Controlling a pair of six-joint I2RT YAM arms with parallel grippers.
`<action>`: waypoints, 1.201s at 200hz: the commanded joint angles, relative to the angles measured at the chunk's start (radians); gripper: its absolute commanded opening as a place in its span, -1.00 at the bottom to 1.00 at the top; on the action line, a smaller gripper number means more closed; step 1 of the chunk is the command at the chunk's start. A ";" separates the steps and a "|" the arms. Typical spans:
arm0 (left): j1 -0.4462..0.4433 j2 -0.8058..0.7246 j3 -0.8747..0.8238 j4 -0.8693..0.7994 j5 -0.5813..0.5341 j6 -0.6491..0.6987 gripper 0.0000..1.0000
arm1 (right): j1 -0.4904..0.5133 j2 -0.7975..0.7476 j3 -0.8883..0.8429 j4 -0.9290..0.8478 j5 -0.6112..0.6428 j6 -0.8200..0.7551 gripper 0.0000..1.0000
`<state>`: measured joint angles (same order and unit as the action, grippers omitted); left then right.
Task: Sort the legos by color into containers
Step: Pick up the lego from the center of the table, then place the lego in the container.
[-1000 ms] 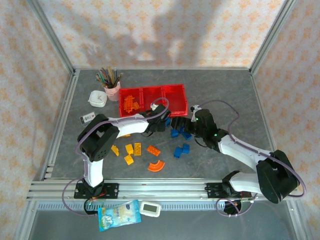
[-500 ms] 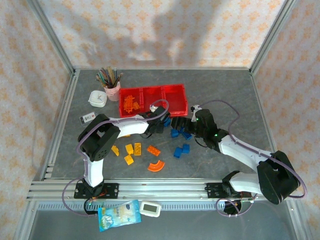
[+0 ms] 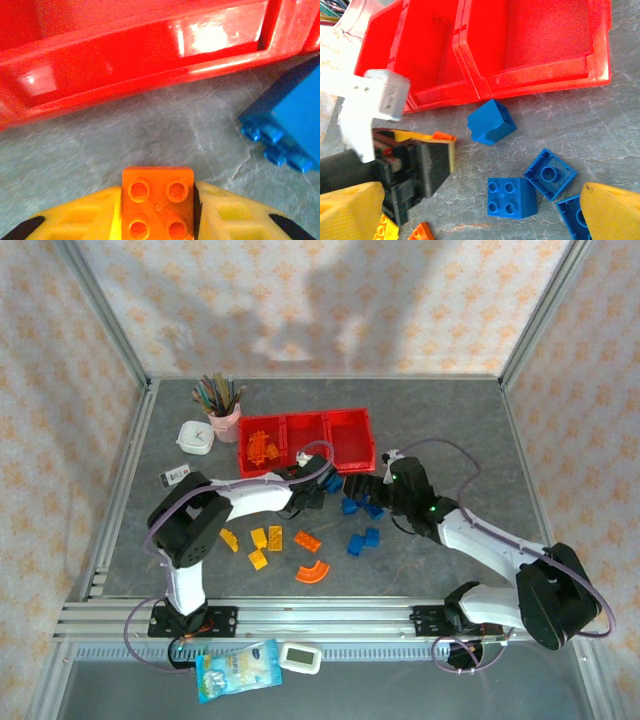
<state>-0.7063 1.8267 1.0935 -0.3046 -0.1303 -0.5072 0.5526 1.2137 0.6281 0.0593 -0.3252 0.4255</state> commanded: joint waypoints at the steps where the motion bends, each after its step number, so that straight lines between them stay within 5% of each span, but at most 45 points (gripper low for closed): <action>1: 0.001 -0.117 -0.042 -0.030 -0.005 -0.014 -0.24 | -0.008 -0.027 0.064 -0.056 0.035 -0.046 0.99; 41: 0.029 -0.256 -0.064 -0.099 -0.090 -0.029 -0.24 | -0.001 -0.007 0.125 -0.063 -0.049 -0.051 0.99; 88: 0.171 -0.319 -0.016 -0.106 -0.118 -0.012 -0.28 | 0.048 0.078 0.188 -0.024 -0.051 -0.031 0.99; 189: 0.387 -0.030 0.254 -0.054 -0.074 0.049 -0.26 | 0.059 0.132 0.237 -0.002 -0.032 -0.029 0.99; 240: 0.395 0.043 0.346 -0.107 -0.100 0.082 0.07 | 0.059 0.116 0.240 -0.022 -0.024 -0.051 0.99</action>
<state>-0.3141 1.8473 1.3842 -0.3603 -0.2096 -0.4545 0.6083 1.3499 0.8345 0.0383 -0.3660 0.3950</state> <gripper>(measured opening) 0.508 0.997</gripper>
